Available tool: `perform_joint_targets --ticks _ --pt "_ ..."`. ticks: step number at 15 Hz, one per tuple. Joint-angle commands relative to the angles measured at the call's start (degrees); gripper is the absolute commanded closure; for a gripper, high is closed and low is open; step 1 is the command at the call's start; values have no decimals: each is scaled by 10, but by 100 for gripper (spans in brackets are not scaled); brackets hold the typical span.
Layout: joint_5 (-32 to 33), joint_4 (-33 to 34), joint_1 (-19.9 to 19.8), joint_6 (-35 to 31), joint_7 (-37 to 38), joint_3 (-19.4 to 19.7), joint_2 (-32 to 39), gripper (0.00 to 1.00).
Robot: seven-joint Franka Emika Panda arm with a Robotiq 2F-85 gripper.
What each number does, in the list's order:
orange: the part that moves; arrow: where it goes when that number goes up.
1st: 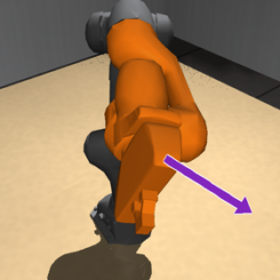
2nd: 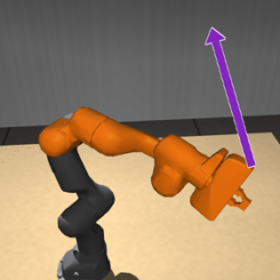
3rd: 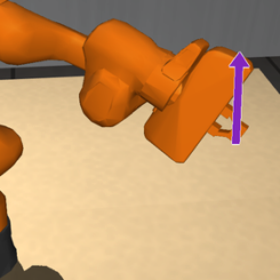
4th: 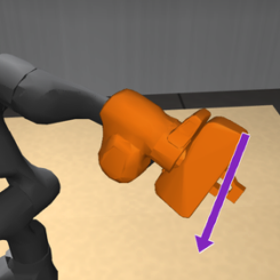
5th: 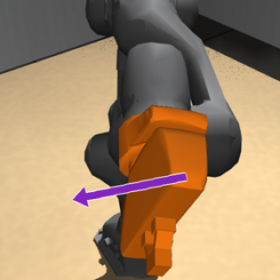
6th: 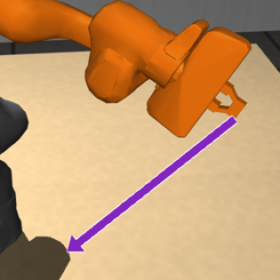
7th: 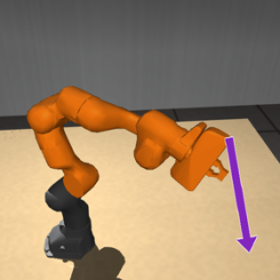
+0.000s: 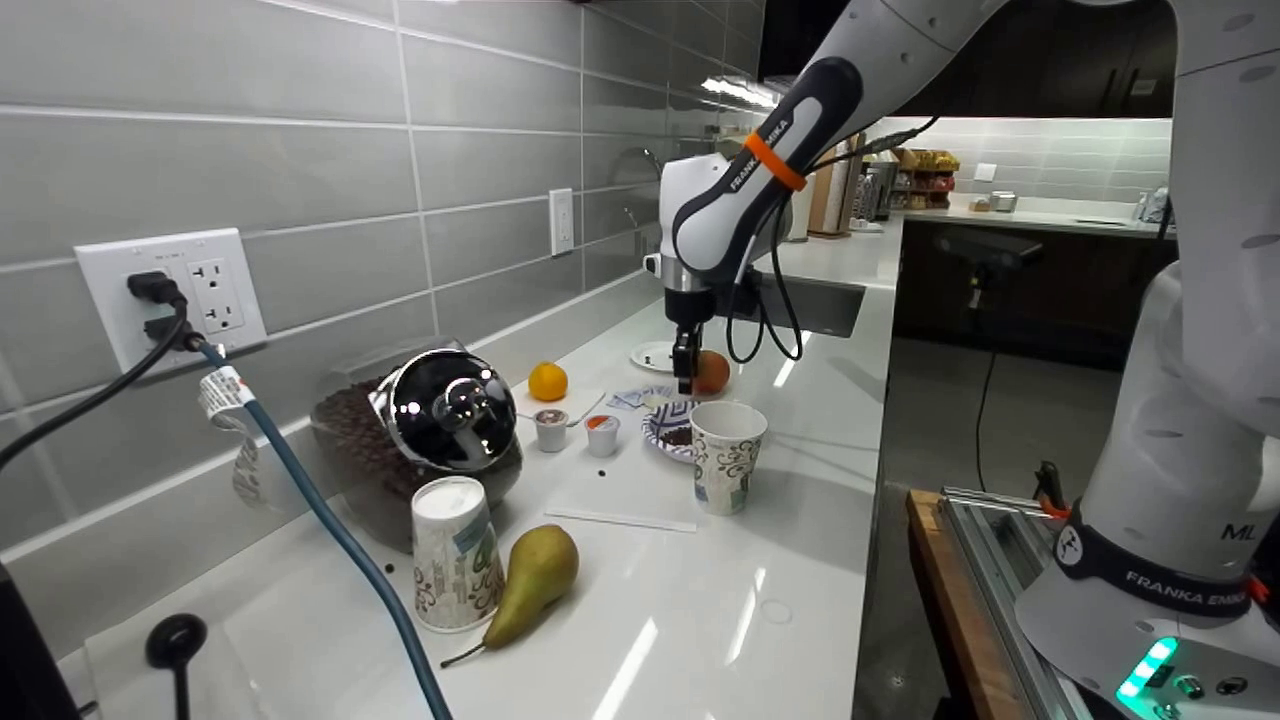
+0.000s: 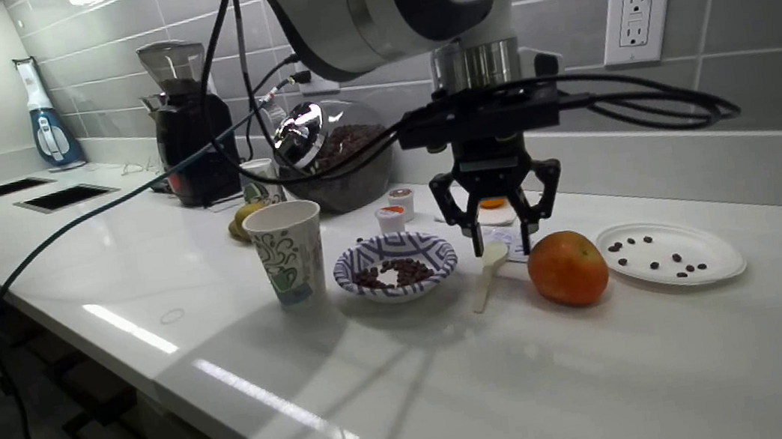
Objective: Pick up the spoon, scoop some content out the bowl, put the content into the cup and place the spoon down to the right of the bowl
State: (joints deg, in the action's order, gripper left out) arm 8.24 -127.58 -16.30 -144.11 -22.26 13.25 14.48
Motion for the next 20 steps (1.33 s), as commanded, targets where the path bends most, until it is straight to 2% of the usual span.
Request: perform_joint_targets --ticks 1,2,3,5,7,10,14,17,18,20 --pt "8 -43 -10 14 -32 4 -95 12" --pt "6 -53 -10 9 -40 5 -120 5" --pt "5 -61 -9 13 -41 7 -146 1" --pt "-8 -79 -2 51 -28 8 -201 0" --pt "-48 -93 4 122 -1 10 -253 0" --pt "-56 -142 7 126 82 11 -324 0" --pt "-32 -208 -10 111 173 -1 -454 0" --pt "26 -220 -58 156 275 -43 -548 0" --pt "-4 -186 -24 137 221 -12 -465 0" --pt "1 -192 -28 145 228 -16 -495 0"
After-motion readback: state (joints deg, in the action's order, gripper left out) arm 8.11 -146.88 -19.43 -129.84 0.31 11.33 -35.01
